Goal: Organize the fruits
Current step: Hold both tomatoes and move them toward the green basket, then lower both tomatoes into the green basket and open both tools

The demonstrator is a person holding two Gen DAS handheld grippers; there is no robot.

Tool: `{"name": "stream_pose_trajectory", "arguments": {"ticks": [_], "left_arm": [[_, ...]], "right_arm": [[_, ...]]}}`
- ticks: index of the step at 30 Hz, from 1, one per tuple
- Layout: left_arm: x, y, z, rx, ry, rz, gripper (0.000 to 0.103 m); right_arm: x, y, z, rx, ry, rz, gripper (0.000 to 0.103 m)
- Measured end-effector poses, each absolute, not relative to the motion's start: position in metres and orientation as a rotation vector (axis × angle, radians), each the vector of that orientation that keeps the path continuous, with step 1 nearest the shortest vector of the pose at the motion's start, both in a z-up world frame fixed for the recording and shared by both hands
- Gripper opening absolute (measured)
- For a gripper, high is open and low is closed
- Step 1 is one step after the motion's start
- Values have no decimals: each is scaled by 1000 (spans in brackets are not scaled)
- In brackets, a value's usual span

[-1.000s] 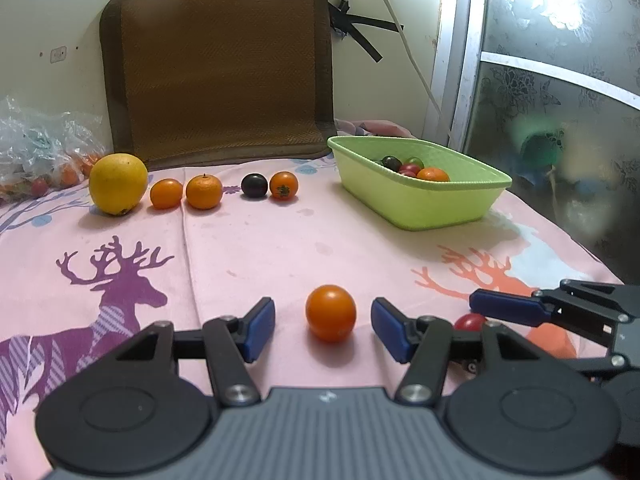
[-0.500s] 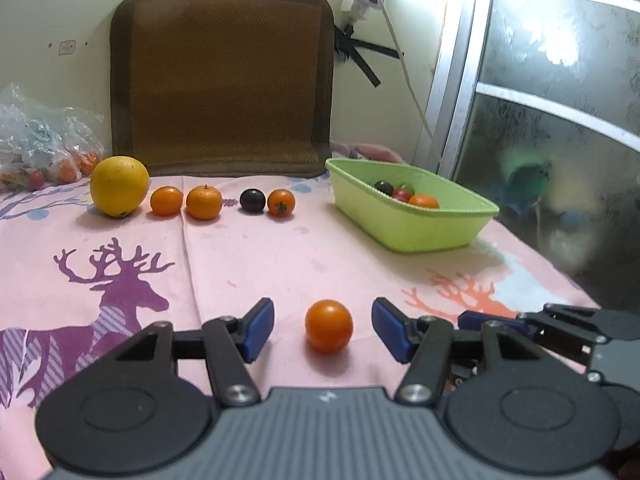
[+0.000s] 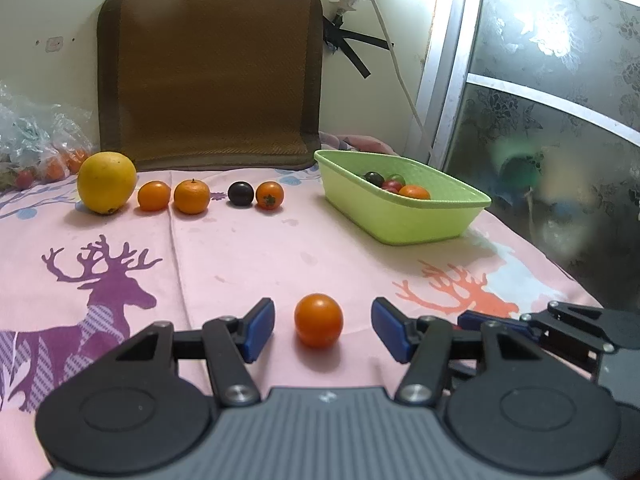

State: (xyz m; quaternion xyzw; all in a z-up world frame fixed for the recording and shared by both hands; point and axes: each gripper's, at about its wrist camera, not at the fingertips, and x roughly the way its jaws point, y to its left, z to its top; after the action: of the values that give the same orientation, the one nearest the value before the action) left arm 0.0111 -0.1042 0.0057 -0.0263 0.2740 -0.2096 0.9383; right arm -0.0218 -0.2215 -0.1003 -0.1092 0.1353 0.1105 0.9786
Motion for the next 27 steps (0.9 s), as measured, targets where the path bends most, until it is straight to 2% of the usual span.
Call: {"name": "stream_pose_trajectory", "arguments": {"ticks": [3, 7, 10, 14, 17, 27], "left_arm": [[10, -106, 6, -41, 556, -426, 54], [12, -107, 6, -40, 566, -423, 45], [13, -108, 6, -34, 573, -425, 44], [15, -110, 4, -18, 589, -428, 35], [16, -109, 4, -29, 589, -424, 27], [18, -104, 10, -122, 572, -515, 26]], "right_arm": [[-26, -219, -102, -244, 258, 218, 47], [-26, -220, -100, -238, 266, 221, 46], [-24, -220, -99, -233, 270, 225, 45], [-24, -219, -99, -238, 271, 232, 30], [-25, -218, -101, -255, 263, 228, 28], [-26, -241, -83, -190, 195, 199, 28]]}}
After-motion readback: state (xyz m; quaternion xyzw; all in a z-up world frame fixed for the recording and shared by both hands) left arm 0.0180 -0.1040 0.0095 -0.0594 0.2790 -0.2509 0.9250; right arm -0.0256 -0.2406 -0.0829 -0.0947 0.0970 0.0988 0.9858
